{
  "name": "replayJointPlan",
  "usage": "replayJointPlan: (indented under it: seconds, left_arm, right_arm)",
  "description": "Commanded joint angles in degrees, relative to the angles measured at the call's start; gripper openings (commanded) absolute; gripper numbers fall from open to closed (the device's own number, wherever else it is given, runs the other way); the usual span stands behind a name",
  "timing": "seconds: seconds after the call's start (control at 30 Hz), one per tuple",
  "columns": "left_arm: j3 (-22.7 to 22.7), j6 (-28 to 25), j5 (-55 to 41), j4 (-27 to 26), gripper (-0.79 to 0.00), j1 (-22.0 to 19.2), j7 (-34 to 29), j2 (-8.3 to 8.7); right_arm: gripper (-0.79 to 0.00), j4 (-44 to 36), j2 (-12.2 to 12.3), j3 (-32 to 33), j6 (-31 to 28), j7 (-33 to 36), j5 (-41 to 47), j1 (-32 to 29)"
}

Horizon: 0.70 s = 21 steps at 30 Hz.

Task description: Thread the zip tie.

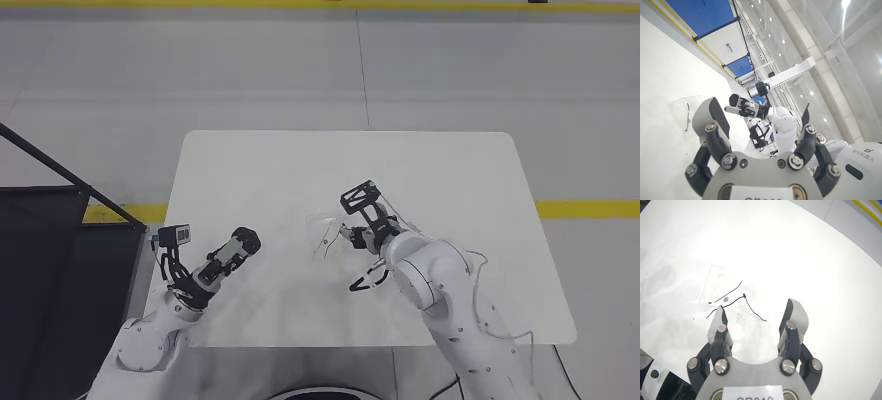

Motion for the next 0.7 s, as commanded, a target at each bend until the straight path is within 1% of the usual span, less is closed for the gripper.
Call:
replayJointPlan:
  seconds: [0.0, 0.07, 0.1, 0.17, 0.23, 0.3, 0.5, 0.6, 0.67]
  left_arm:
    - [0.00, 0.00, 0.00, 0.00, 0.000, 0.00, 0.00, 0.00]
    - [0.00, 0.00, 0.00, 0.00, 0.000, 0.00, 0.00, 0.00]
    - [0.00, 0.00, 0.00, 0.00, 0.000, 0.00, 0.00, 0.00]
    - [0.00, 0.00, 0.00, 0.00, 0.000, 0.00, 0.00, 0.00]
    - [0.00, 0.00, 0.00, 0.00, 0.000, 0.00, 0.00, 0.00]
    - [0.00, 0.00, 0.00, 0.00, 0.000, 0.00, 0.00, 0.00]
    - [0.00, 0.00, 0.00, 0.00, 0.000, 0.00, 0.00, 0.00]
    - [0.00, 0.00, 0.00, 0.00, 0.000, 0.00, 0.00, 0.00]
    - [0.00, 0.00, 0.00, 0.00, 0.000, 0.00, 0.00, 0.00]
  right_arm:
    - [-0.025, 0.02, 0.00, -0.02, -0.05, 0.02, -0.02, 0.02]
    - [-0.025, 0.02, 0.00, -0.02, -0.05, 0.02, -0.02, 0.02]
    - [0.000, 0.02, 0.00, -0.02, -0.05, 0.02, -0.02, 0.02]
    - [0.000, -0.31, 0.33, -0.20, -2.04, -3.72, -4.72, -0.54]
    - [0.000, -0.68, 0.72, 0.48, -4.55, -5.30, -7.04, -1.33]
    - [0.000, -1.09, 1.09, 2.08, -5.65, -6.25, -8.31, -2.22]
    - [0.000, -1.89, 2.65, 4.51, -19.03, -10.47, -15.09, -3.85]
    - [-0.003, -0.39, 2.97, 4.66, -23.08, -10.78, -16.60, -3.32]
    - [-0.028, 1.21, 2.94, 3.79, -24.54, -10.58, -17.34, -2.55]
